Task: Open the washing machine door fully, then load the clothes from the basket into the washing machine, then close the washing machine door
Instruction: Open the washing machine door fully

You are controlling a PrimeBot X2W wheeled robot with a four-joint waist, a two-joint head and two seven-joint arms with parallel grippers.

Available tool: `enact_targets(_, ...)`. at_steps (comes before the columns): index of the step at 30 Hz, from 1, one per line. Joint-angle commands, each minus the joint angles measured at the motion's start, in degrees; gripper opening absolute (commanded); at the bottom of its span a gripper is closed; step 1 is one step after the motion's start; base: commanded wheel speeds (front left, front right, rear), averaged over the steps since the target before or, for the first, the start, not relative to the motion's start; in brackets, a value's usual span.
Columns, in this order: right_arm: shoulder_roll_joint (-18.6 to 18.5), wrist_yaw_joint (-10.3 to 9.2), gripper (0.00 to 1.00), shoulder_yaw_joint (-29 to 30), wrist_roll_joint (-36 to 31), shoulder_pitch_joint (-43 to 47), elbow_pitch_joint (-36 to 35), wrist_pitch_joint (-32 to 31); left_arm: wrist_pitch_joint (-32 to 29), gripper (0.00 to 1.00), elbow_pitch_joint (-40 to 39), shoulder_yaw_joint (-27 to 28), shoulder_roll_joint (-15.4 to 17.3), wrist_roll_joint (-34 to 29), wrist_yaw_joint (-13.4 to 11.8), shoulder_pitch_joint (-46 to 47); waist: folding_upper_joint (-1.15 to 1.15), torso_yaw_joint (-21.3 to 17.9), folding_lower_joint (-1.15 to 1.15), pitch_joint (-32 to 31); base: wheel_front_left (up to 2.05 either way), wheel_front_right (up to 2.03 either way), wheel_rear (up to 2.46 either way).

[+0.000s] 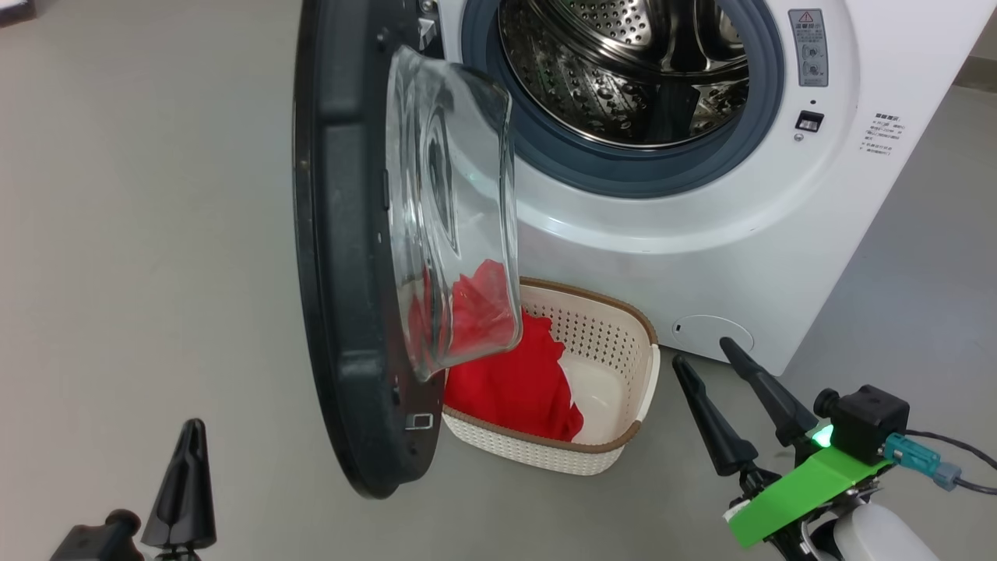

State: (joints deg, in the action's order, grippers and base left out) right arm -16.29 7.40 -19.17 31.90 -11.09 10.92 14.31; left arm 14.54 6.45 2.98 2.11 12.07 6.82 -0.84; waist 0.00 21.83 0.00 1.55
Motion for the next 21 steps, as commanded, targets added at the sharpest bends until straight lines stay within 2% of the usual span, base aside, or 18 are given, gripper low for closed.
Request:
enact_targets(1, -0.09, 0.09, 1.0, -1.0, 0.05, 0.45, -1.15, 0.69, 0.46, 0.0, -1.88, 1.9, 1.05, -0.49, 0.3, 2.45, 0.0, -0.03, 0.0, 0.0, 0.0, 0.0, 0.0)
enact_targets(8, -0.28, 0.09, 1.0, -0.95, -0.04, 0.38, -1.27, 0.69, 0.46, 0.0, -5.51, 2.34, 1.21, -0.55, 0.34, 3.4, 0.0, -0.17, 0.0, 0.3, 0.0, 0.0, 0.0)
enact_targets(21, 0.11, 0.09, 1.0, -1.03, 0.22, 0.4, -1.33, 0.69, 0.46, 0.0, -18.16, 1.82, 1.64, -1.92, 0.38, 5.07, 0.0, -0.85, 0.0, -0.05, 0.0, 0.0, 0.0)
